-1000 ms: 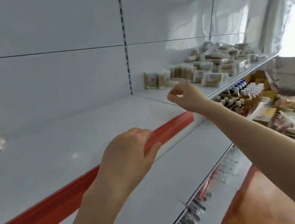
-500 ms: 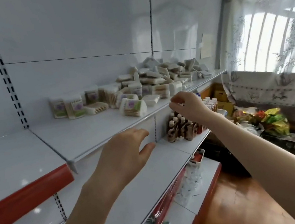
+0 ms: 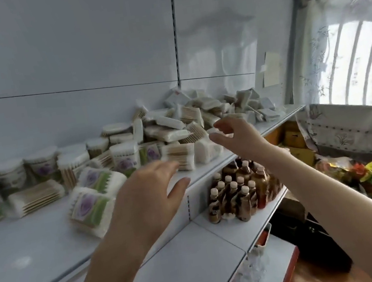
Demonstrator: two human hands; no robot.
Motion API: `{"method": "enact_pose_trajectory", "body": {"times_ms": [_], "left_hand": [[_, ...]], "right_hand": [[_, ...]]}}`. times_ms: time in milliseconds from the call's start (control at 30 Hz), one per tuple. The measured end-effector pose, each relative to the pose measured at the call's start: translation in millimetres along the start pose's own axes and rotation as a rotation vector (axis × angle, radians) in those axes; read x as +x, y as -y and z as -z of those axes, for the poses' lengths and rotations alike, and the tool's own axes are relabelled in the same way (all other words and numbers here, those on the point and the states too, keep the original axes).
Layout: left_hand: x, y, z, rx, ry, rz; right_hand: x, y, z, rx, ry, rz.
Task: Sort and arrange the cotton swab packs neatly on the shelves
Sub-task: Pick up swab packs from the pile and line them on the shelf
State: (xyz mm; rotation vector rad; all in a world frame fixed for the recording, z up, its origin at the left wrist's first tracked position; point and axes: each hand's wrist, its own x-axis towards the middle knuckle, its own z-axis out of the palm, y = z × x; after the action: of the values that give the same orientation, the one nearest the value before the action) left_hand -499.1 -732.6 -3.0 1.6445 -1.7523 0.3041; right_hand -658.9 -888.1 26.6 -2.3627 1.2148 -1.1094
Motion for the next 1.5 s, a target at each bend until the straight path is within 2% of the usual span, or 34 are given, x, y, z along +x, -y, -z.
{"method": "enact_pose_trajectory", "body": {"times_ms": [167,267,400,533,633,700,800,867,933,1000,1067,1133,1233,1300,1333,1500], "left_hand": [[44.3,1.1,-25.2,0.067,-0.038,0.1],[60.2,9.9,-34.2,0.104,-0.092,0.187],[73.7,15.4,-47.3,0.162,-0.157,0.252],[91.6,12.1,-60.9,0.219,-0.271,0.332],[105.5,3.3,-72.6,0.217,-0.314,0.389],[113.3,0.1,-80.0,0.201,-0.358,0.428],[127.8,-2.1,-84.9,0.073,-0.469,0.51],[142.2,-5.6,-83.6,-0.115,-0.53,0.602],[156.8,-10.2,-82.9,-0.314,-0.546,0.685],[168.0,-11.6,-81.7,-0.54,-0.599,0.664],[172.4,-8.0,-78.3,-0.588,-0.666,0.587],[169.7,-2.8,-72.4,-0.427,-0.697,0.515],[160.9,5.9,-62.8,-0.328,-0.766,0.513],[155.9,11.3,-57.9,-0.36,-0.804,0.551],[154.0,13.2,-56.3,-0.355,-0.811,0.566],[149.0,19.2,-54.2,-0.348,-0.806,0.618]], "right_hand": [[63.1,-15.5,-20.2,-0.022,0.142,0.113],[97.1,-5.7,-45.7,-0.044,0.312,0.206],[133.5,2.1,-69.0,-0.195,0.504,0.34],[166.9,-11.7,-61.0,-0.202,0.454,0.528],[182.0,-26.0,-54.8,-0.15,0.399,0.604],[189.8,-37.9,-51.1,-0.017,0.364,0.589],[197.5,-47.6,-37.7,0.439,0.337,0.473],[193.8,-47.2,-29.8,0.77,0.456,0.436],[183.3,-41.9,-24.6,0.943,0.578,0.447],[178.2,-36.4,-23.1,1.057,0.677,0.428],[183.7,-35.6,-19.1,1.094,0.769,0.379],[196.1,-40.6,-16.8,0.969,0.747,0.37],[219.9,-58.7,-23.6,0.392,0.476,0.441],[227.9,-71.3,-33.6,0.006,0.509,0.439],[229.2,-75.6,-38.6,-0.093,0.559,0.43],[234.9,-78.9,-48.5,-0.133,0.561,0.369]]}}
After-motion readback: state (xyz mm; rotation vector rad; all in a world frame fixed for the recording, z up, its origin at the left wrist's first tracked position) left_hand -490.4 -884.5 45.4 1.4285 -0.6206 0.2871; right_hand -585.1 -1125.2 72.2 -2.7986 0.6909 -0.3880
